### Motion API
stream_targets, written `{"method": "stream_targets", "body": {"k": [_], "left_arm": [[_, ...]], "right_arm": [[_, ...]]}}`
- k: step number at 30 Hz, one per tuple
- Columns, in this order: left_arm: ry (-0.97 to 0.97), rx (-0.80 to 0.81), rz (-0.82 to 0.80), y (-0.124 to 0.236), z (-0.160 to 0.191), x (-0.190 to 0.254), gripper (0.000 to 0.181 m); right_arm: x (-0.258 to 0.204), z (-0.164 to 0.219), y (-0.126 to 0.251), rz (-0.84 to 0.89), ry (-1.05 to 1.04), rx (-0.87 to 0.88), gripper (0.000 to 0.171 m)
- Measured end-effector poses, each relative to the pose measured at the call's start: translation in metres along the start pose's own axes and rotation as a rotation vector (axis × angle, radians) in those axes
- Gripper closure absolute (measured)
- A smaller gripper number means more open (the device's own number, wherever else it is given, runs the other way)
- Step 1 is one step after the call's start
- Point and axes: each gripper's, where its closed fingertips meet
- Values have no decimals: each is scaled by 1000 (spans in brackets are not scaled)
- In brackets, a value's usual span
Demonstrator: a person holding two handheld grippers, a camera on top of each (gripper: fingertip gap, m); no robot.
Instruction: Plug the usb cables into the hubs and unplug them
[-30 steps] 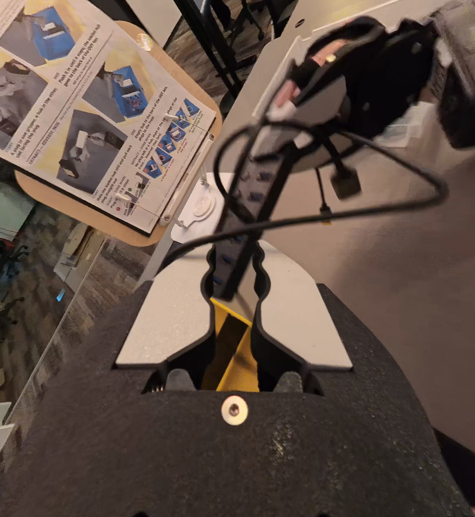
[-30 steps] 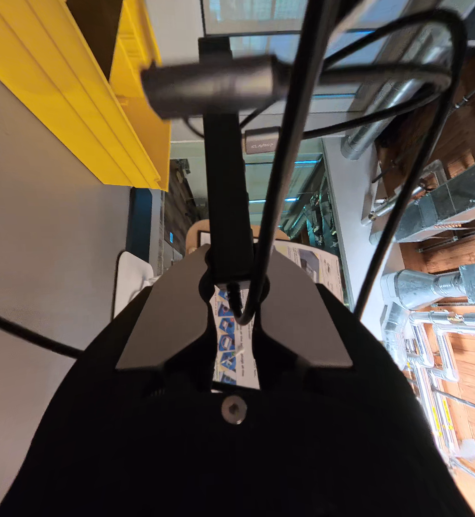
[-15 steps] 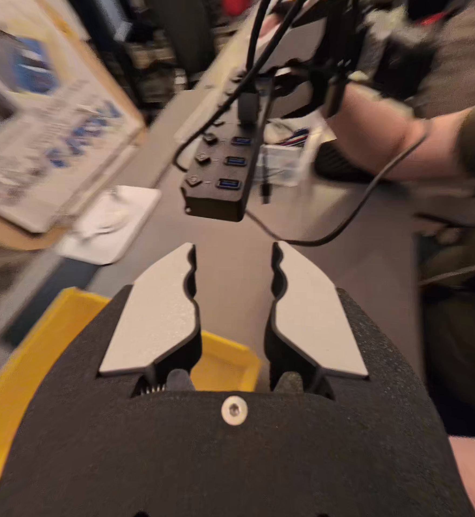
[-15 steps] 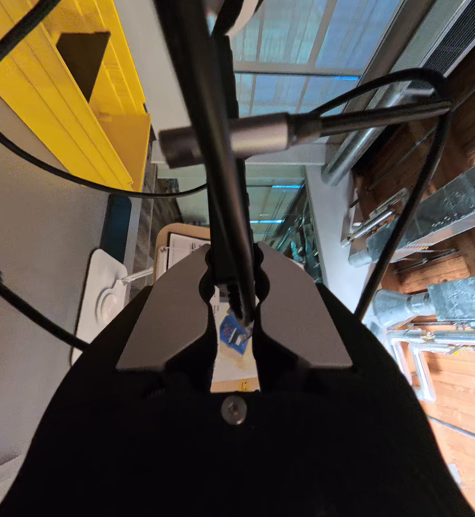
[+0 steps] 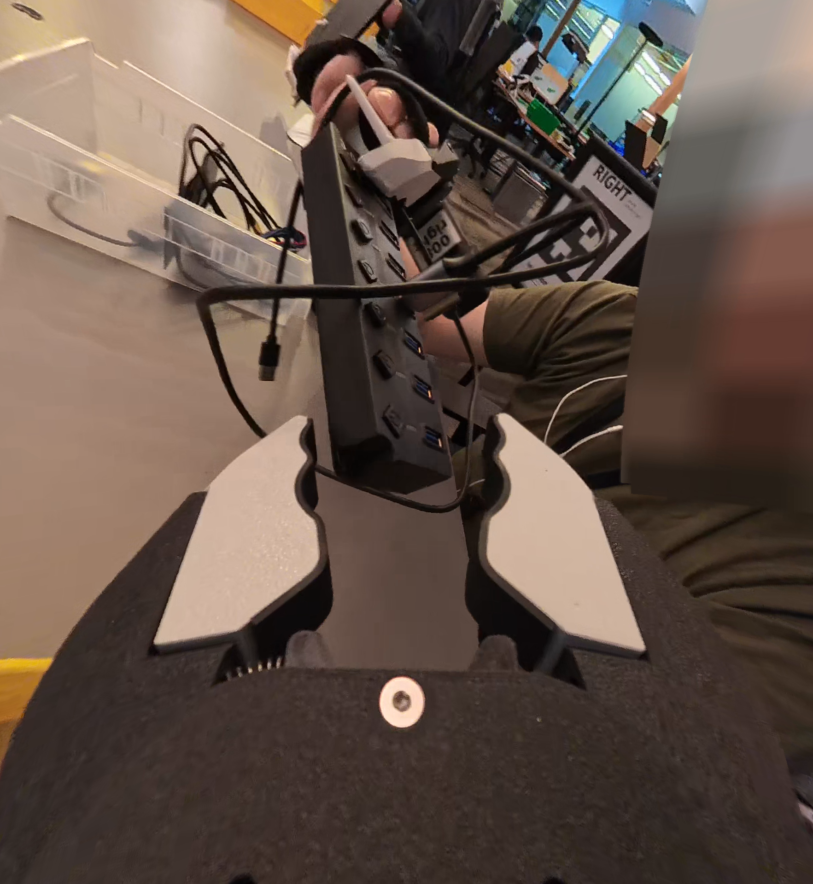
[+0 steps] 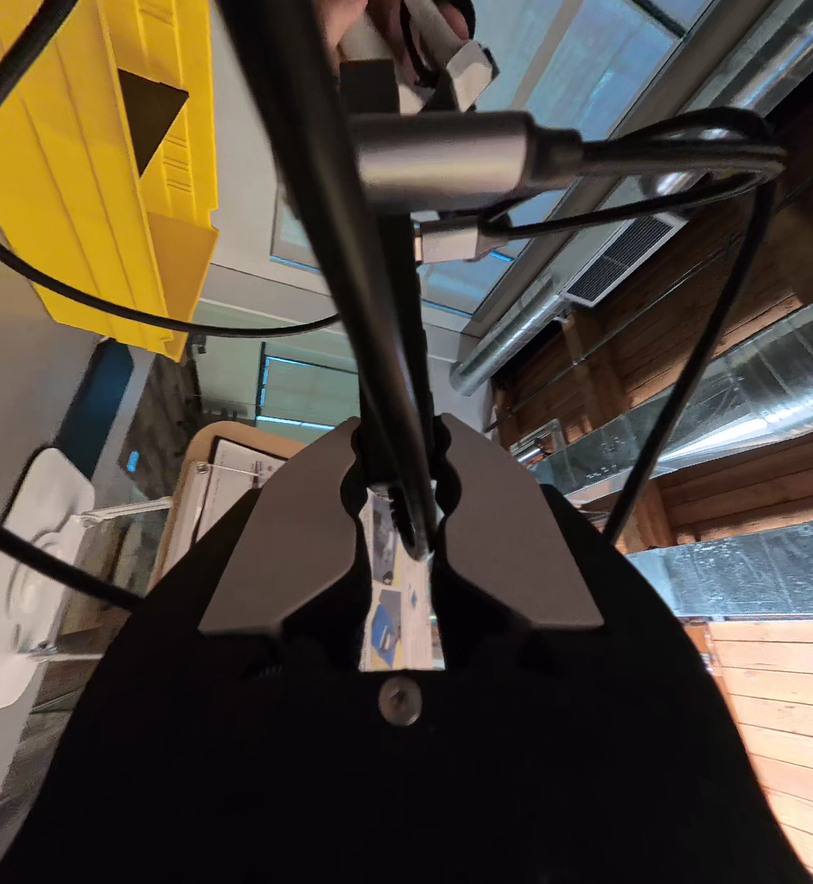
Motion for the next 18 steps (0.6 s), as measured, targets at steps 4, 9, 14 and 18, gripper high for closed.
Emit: {"method": "stream_targets", "body": {"k": [4,9,14,18], "left_arm": [[23,-61,64,-15,6,2,118],[24,-147,145,-37,15,8,128],[17,-156,215,-48,13,13,129],[9,-186,201,-48,18,11,130]], "right_arm": [[2,-6,-1,53,75,12,145],[7,-6,2,99,167,26,146],[7,-5,4,105,204,41,146],[5,-7,4,94,202,52,146]]}}
Point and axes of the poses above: each gripper's, where its closed fingertips meet, y back along the fingers, z out of its underside, x = y × z across the jaws, and after that the axes turned 5 degrees about -z, right-handed
